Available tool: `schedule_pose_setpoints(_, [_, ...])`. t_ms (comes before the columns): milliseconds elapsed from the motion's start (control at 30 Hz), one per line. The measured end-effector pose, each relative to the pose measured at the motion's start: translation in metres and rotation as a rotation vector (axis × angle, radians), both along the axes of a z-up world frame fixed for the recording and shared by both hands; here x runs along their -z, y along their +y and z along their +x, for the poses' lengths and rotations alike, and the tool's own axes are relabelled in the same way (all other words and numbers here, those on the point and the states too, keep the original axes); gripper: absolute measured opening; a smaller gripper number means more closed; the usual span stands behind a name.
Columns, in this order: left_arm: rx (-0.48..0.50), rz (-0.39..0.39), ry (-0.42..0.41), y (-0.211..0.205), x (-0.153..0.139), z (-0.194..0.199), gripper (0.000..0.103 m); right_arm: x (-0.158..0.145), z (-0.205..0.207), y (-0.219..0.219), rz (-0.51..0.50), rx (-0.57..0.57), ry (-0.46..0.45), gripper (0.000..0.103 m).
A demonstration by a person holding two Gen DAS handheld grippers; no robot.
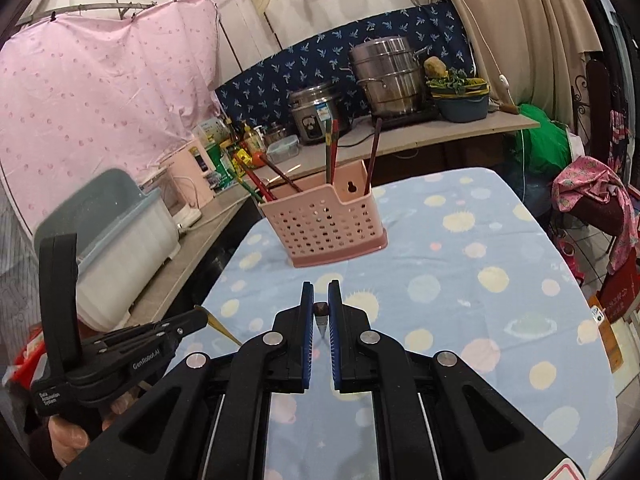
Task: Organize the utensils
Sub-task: 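Lift the brown chopstick and gold spoon and carry them over the holder, then lower the chopstick and spoon into the holder and open both grippers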
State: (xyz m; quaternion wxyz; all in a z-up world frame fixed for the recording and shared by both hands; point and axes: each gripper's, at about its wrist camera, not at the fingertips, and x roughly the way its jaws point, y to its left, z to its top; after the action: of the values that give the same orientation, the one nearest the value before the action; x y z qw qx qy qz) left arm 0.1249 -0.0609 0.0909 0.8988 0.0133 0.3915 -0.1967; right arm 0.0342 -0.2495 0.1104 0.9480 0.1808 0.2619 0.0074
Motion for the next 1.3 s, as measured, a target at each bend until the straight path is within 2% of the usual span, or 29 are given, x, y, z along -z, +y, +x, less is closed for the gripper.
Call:
schedule_pose_setpoints(467, [0.016,-0.068,-0.056,-0.011,-0.069,0.067,0.000,-0.072,0.074,-0.016,-0.045,-0.015,-0.142,0.007])
schedule_pose_setpoints(833, [-0.027,-0.182,-0.125,-0.015,-0.128,0.145,0.000,-0.138,0.152,-0.035,-0.037,0.045,-0.293,0.007])
schedule_pose_setpoints(1100, [-0.055,-0.187,-0.127,-0.024,-0.129,0.192,0.000,-0.153,0.207,-0.045,-0.036,0.084,-0.337,0.007])
schedule_pose_setpoints(1300, [-0.062,-0.180,-0.091,-0.029,-0.105,0.217,0.000,-0.123,0.241,-0.043,-0.050,0.080,-0.267,0.007])
